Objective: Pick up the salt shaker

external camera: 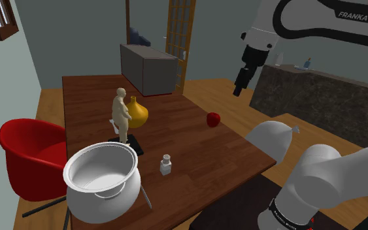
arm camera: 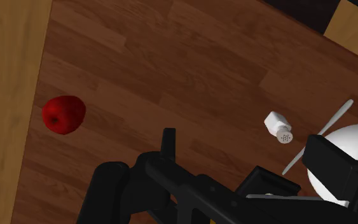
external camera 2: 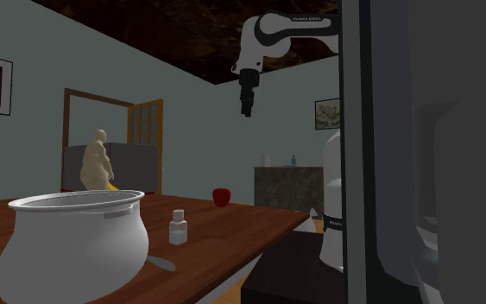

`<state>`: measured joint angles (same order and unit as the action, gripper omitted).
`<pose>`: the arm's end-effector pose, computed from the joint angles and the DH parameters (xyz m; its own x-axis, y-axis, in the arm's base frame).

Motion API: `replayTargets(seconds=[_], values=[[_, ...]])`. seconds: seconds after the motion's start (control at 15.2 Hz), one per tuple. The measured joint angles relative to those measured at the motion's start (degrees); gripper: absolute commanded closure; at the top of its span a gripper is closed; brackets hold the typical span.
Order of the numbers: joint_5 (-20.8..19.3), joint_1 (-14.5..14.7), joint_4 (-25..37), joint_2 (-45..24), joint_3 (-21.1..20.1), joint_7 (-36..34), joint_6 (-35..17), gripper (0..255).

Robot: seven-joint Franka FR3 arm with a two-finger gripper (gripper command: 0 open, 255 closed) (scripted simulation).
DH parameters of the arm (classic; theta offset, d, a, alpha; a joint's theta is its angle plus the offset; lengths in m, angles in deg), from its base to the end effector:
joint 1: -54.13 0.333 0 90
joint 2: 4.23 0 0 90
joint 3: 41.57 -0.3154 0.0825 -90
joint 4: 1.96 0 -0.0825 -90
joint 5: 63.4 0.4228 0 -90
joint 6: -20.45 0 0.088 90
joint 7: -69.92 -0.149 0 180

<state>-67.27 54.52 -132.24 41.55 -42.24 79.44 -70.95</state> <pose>0.3498 -0.0025 0.5978 0.9775 0.1822 0.1059 0.1725 -0.9805 0.0944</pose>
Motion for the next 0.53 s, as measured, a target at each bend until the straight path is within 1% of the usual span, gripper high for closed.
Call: replayTargets(seconds=[0.07, 0.2, 0.53], values=[[0.00, 0.00, 0.00, 0.00, 0.00, 0.00, 0.00, 0], [0.55, 0.14, -2.44, 0.54, -1.05, -1.57, -2.17, 0], [2.67, 0.84, -9.90, 0.52, -5.41, -7.78, -10.90, 0]])
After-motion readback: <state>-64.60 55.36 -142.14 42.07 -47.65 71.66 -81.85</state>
